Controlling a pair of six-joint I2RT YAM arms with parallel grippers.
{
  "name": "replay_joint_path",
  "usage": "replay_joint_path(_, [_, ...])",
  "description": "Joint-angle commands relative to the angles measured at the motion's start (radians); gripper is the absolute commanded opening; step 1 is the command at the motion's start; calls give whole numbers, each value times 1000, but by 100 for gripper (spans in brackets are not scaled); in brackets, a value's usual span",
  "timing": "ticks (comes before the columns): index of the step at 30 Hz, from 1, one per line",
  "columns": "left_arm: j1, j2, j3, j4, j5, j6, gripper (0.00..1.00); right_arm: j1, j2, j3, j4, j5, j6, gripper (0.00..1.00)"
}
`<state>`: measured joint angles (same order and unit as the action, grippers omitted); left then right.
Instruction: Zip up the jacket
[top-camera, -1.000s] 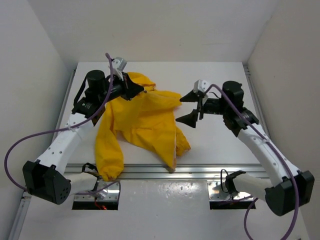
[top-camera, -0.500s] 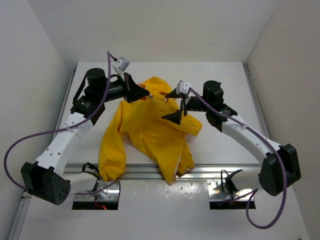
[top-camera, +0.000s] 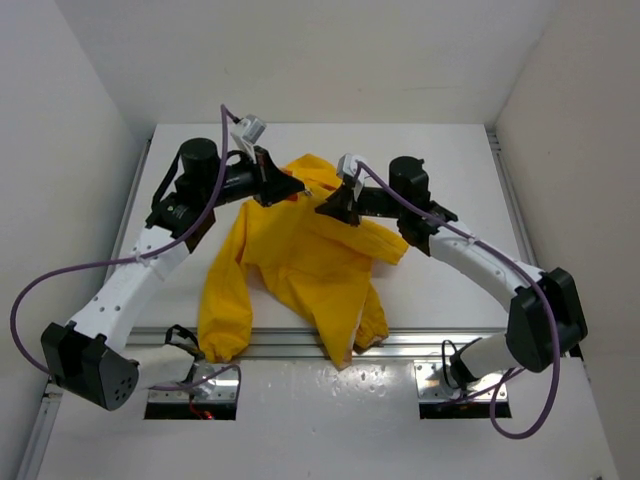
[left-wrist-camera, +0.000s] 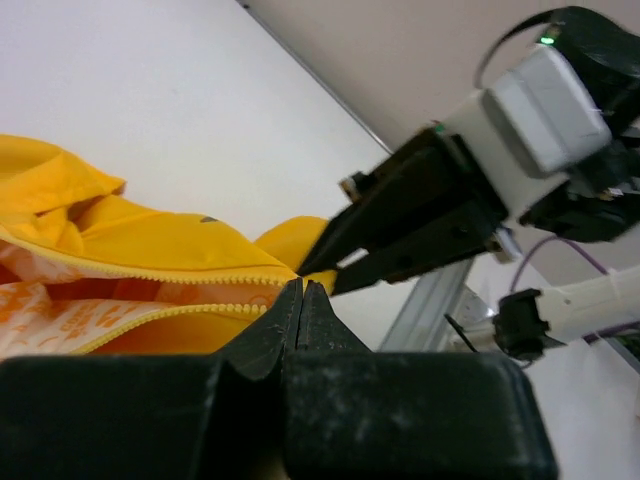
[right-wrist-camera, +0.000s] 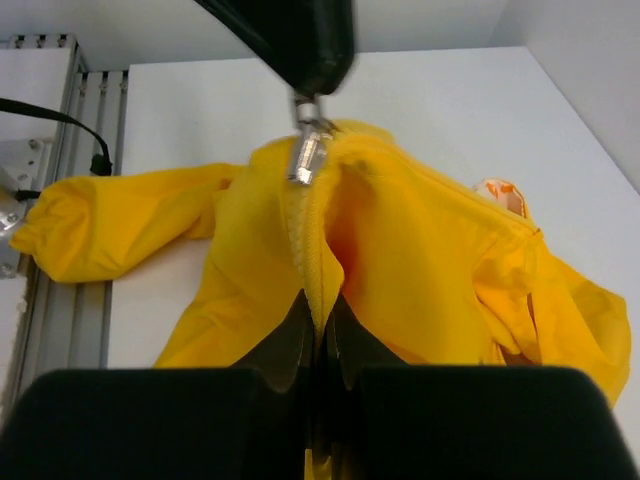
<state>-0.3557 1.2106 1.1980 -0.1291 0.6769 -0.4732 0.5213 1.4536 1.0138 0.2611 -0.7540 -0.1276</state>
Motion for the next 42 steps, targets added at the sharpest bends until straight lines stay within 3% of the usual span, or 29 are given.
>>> replay_joint_path(1, [-40,-23,25,3,-180,48,0,-3,-107,19,3,-10,-1,0])
replay_joint_path(7, [-146,23,12,-64,-572,188,0,-20,-297,51,-340,-134,-95,0])
replay_joint_path(14, [-213,96,-57,-52,-678,200,0,-27,-424,100,-721,-156,-173,0])
replay_joint_path(19, [-226,128,-89,-9,-792,252,0,-40,-486,83,-783,-140,-202,0])
replay_joint_path(28, [-106,152,-150,137,-904,389,0,-47,-564,34,-916,-84,-254,0])
replay_joint_path(34, [29,201,-89,187,-904,426,0,-52,-579,-13,-916,-22,-245,0])
replay_joint_path(37, [76,227,-5,209,-843,441,0,-55,-553,-33,-812,76,-189,0])
replay_joint_path(38, [77,242,33,209,-830,450,0,-55,-543,-31,-800,146,-178,8])
replay_joint_path(39, [77,282,123,197,-830,459,0,-67,-518,-27,-786,165,-149,33])
replay_joint_path(40, [87,306,179,188,-801,459,0,-70,-486,-9,-768,182,-136,42])
replay_joint_path(41, [87,332,240,160,-781,469,0,-75,-472,-3,-757,199,-117,59])
replay_joint_path(42, [98,357,297,160,-769,469,0,-101,-452,6,-740,203,-103,65])
